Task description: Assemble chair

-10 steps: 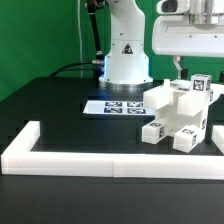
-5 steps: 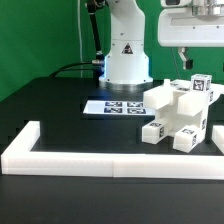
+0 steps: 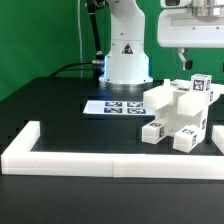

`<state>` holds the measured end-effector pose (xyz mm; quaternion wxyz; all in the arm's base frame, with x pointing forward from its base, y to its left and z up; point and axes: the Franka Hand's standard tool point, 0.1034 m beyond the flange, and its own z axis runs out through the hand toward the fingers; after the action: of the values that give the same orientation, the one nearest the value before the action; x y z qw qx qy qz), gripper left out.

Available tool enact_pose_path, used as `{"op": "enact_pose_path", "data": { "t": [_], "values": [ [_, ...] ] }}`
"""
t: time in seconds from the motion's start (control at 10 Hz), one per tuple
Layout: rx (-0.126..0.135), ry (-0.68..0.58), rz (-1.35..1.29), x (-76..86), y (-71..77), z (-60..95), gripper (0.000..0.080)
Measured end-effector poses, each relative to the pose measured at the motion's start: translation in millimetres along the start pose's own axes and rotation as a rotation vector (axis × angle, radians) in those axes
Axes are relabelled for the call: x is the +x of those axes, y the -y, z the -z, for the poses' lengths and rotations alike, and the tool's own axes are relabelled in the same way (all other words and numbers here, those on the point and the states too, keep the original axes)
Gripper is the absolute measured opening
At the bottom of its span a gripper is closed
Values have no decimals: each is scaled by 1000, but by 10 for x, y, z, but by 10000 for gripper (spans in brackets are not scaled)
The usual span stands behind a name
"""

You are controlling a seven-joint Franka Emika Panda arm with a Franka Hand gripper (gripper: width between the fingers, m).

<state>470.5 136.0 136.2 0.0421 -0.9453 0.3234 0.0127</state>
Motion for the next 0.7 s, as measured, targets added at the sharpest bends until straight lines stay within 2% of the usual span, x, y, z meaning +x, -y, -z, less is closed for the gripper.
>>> {"op": "enact_pose_path", "data": {
  "t": [0.2, 0.3, 0.4, 0.7],
  "values": [
    [4, 14, -68, -307, -40, 104, 649],
    [7, 21, -108, -437, -86, 105, 649],
    [6, 20, -128, -511, -124, 79, 649],
    [11, 12, -169, -527, -133, 54, 649]
  ]
}}
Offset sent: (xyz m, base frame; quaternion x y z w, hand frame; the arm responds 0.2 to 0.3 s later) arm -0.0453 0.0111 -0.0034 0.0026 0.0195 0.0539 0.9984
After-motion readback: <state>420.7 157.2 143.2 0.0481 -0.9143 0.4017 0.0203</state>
